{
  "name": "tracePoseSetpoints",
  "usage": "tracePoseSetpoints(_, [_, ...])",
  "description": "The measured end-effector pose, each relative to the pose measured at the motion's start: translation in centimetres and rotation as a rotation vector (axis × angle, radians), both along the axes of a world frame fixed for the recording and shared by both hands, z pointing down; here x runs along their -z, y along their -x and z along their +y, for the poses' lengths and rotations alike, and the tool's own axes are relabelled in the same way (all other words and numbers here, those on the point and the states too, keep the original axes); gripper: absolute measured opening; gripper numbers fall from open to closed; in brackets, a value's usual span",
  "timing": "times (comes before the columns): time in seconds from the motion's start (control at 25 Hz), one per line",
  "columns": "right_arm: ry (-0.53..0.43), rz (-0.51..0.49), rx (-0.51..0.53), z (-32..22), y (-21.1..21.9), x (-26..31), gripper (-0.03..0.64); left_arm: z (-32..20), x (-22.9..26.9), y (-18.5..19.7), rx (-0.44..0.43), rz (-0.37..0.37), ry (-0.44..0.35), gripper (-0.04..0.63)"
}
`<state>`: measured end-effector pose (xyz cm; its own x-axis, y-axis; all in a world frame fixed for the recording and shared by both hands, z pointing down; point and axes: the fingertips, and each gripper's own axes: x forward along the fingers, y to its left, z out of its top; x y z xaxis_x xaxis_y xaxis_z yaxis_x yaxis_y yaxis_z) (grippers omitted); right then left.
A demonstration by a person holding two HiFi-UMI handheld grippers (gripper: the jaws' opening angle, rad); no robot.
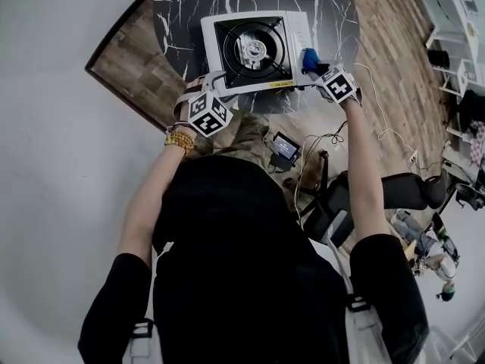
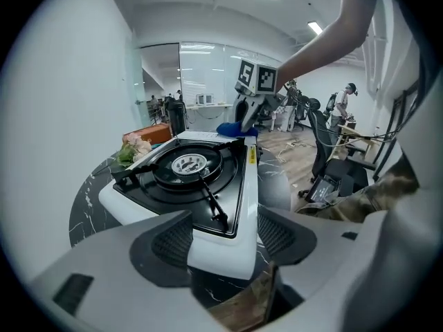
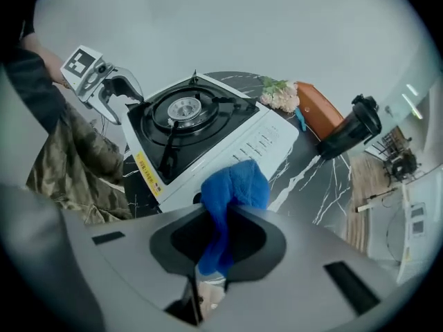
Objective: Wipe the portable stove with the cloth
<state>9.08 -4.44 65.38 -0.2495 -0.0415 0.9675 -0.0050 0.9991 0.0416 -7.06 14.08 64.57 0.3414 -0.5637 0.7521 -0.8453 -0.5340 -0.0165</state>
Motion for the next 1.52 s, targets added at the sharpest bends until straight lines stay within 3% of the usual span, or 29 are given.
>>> tracePoseSetpoints(0.16, [-0.083, -0.017, -0.093, 3.0, -1.3, 0.2, 0.037, 0.2, -0.1, -0.3, -0.004, -0.033, -0.002, 0.299])
tracePoseSetpoints(0.32, [-0.131, -0.255, -0.491, 7.9, 0.4, 0.0, 0.034, -0.1, -0.2, -0.4, -0.019, -0.051, -0.026, 0.298])
tracePoseSetpoints(0.36, [-0.14, -0.285, -0.524, 9.9, 1.6, -0.4, 0.034, 0.1, -0.2, -0.5, -0.022, -0.052, -0.03, 0.298])
tracePoseSetpoints(0.56, [-0.213, -0.297, -0.413, 15.6, 8.0, -0.2, 0.033, 0.0, -0.2, -1.0, -0.061, -0.075, -0.045, 0.252])
tracePoseSetpoints(0.8, [0.154, -0.288, 0.014, 21.4, 12.6, -0.6, 0.032, 0.2, -0.5, -0.6, -0.085, -0.112, -0.069, 0.238])
tracePoseSetpoints(0.88, [0.299, -0.38, -0.01, 21.1, 12.6, 0.4, 0.032, 0.1, -0.5, -0.8, -0.09, -0.106, -0.058, 0.238])
tracePoseSetpoints(0.96, [0.468, -0.578, -0.124, 19.5, 12.1, 4.0, 0.032, 0.4, 0.0, -1.3, -0.12, -0.08, -0.039, 0.249])
tracePoseSetpoints(1.04, [0.579, -0.782, -0.226, 17.7, 11.3, 7.9, 0.033, 1.3, 1.5, -1.9, -0.151, -0.039, -0.062, 0.265])
tracePoseSetpoints(1.12, [0.607, -0.902, -0.254, 16.8, 10.3, 10.2, 0.034, 2.1, 3.8, -2.0, -0.133, 0.024, -0.102, 0.265])
tracePoseSetpoints(1.28, [0.58, -0.983, -0.202, 17.3, 7.9, 11.3, 0.034, 2.4, 7.4, -3.6, -0.09, 0.127, -0.123, 0.265])
tracePoseSetpoints(1.36, [0.579, -1.007, -0.169, 17.9, 7.2, 11.9, 0.033, 1.9, 8.7, -6.1, -0.144, 0.164, -0.134, 0.265])
tracePoseSetpoints(1.52, [0.588, -1.067, -0.171, 19.4, 7.1, 14.3, 0.034, 1.6, 10.5, -11.8, -0.357, 0.197, -0.123, 0.296])
